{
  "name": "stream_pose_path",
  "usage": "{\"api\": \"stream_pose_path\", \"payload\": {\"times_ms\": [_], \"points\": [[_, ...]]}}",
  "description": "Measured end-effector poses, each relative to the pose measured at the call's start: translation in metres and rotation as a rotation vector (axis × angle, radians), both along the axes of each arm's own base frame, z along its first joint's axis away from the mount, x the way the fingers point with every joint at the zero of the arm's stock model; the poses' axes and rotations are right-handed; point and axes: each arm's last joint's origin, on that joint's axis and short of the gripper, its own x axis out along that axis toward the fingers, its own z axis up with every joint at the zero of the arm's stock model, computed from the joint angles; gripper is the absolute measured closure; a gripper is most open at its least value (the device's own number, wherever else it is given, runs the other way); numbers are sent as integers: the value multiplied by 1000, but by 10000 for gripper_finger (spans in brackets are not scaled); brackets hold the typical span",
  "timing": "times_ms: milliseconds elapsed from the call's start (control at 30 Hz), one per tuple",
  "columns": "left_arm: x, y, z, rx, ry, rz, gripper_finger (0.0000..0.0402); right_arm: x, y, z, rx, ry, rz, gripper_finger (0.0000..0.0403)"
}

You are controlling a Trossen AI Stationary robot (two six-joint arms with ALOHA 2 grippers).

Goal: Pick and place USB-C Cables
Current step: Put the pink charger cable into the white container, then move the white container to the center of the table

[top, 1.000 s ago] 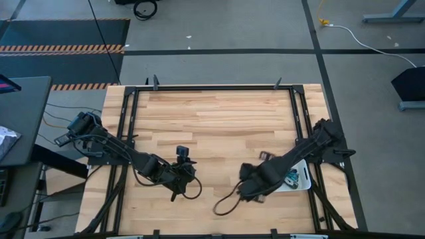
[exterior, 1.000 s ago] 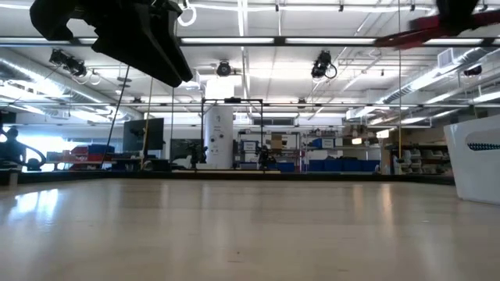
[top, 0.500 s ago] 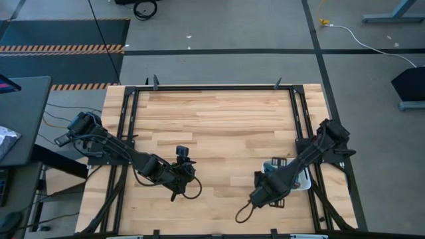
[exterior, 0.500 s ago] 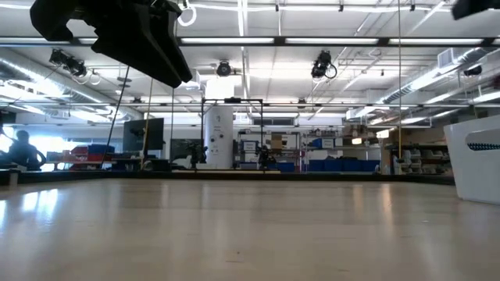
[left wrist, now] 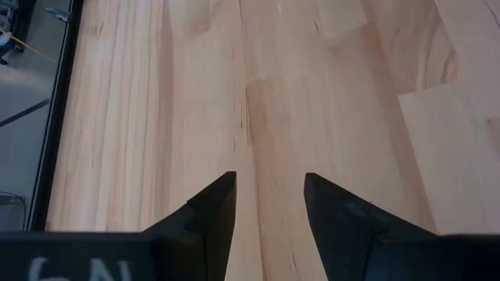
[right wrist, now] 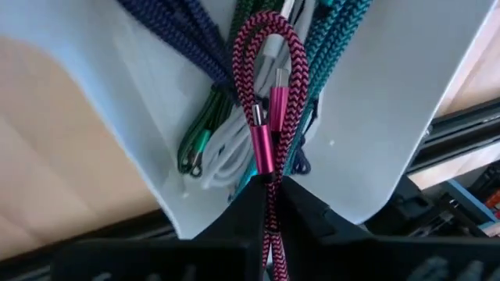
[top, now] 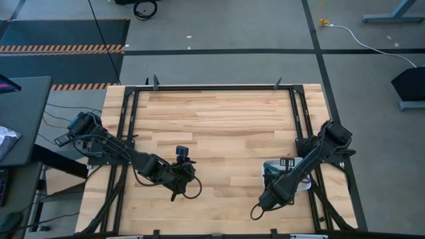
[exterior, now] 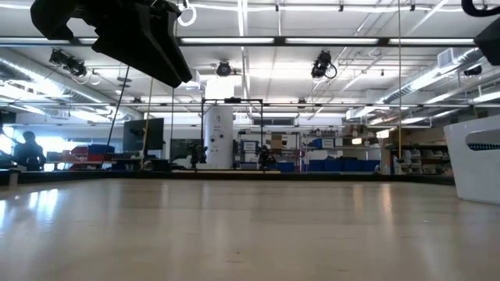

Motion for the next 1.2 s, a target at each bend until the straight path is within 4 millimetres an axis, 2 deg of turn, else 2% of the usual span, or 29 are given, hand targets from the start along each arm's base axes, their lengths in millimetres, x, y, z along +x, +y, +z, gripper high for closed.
{"api": "stream_pose_path", "payload": {"times_ms": [133, 433, 567, 767, 1033, 1200], "points": [[0, 0, 0, -1, 0, 0, 242, -1, -2, -7, -38, -32, 0, 344], [0, 0, 0, -13, -6, 13, 241, 1, -4, -7, -110, -101, 5, 244], [0, 0, 0, -16, -7, 16, 241, -1, -7, -5, -178, -107, -15, 217], [0, 0, 0, -18, -9, 18, 241, 4, -5, 7, -206, -155, -27, 214], [1, -1, 1, -28, -22, 20, 241, 29, 9, 43, -214, -470, -32, 222], [1, -1, 1, -30, -23, 22, 241, 46, 9, 53, -199, -636, -114, 223]]}}
